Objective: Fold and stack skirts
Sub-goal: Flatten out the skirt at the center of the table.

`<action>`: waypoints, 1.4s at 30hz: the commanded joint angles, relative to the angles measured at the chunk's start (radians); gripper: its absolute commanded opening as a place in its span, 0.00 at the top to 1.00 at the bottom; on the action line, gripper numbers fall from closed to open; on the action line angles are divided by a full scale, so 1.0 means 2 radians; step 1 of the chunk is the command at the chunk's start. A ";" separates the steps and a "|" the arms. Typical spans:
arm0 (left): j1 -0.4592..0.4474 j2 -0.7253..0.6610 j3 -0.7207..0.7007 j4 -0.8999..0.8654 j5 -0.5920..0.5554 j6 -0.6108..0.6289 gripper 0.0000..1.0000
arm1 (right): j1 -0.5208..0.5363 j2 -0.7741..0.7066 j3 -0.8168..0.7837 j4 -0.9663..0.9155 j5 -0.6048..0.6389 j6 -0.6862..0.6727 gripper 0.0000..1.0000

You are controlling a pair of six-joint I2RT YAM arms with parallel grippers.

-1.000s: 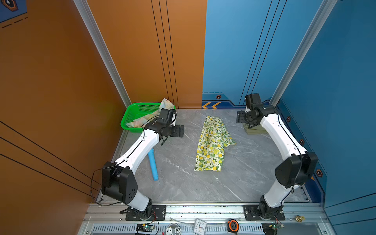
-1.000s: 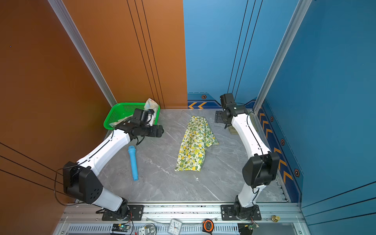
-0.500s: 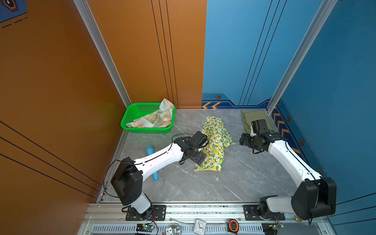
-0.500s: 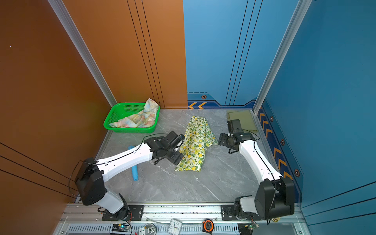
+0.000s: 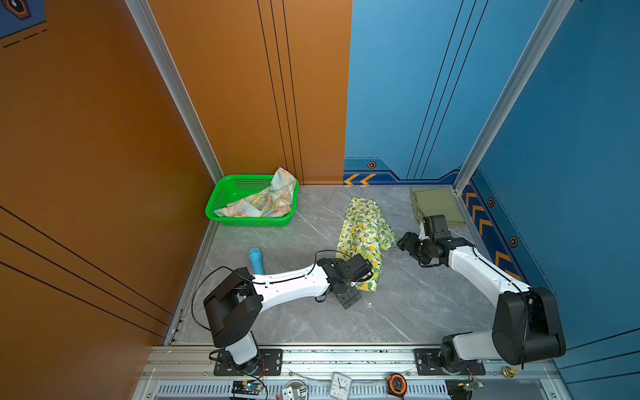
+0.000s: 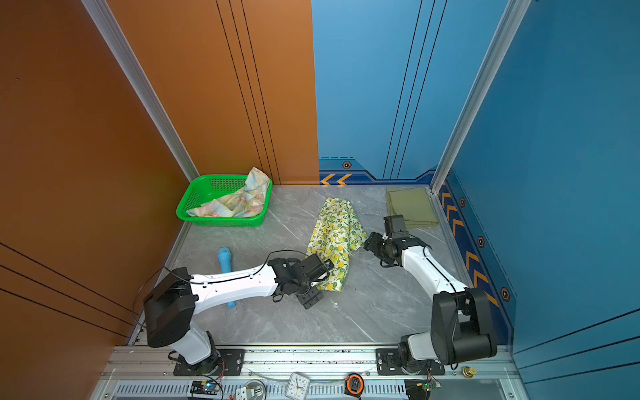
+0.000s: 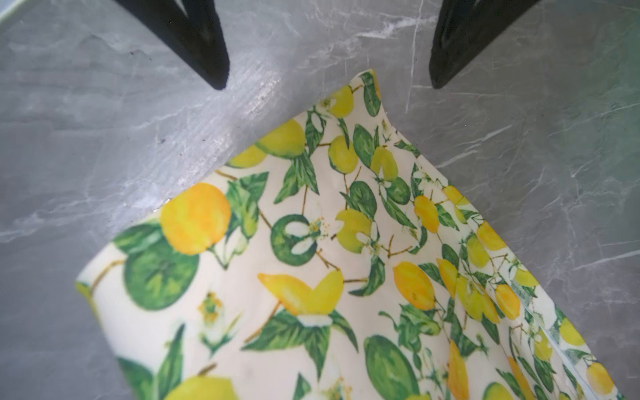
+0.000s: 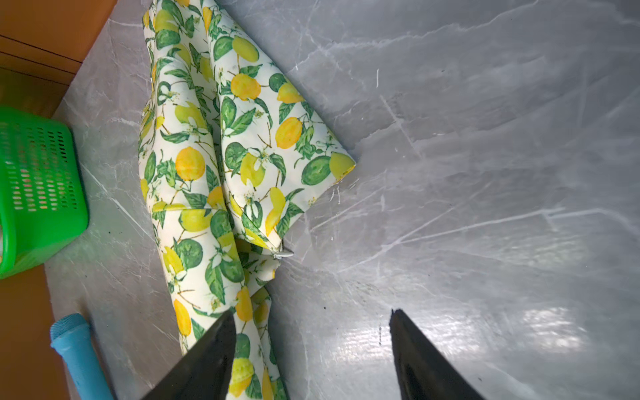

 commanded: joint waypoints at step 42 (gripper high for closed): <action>0.271 0.008 0.055 0.051 -0.047 -0.137 0.22 | -0.021 -0.040 0.009 0.006 0.093 0.008 0.35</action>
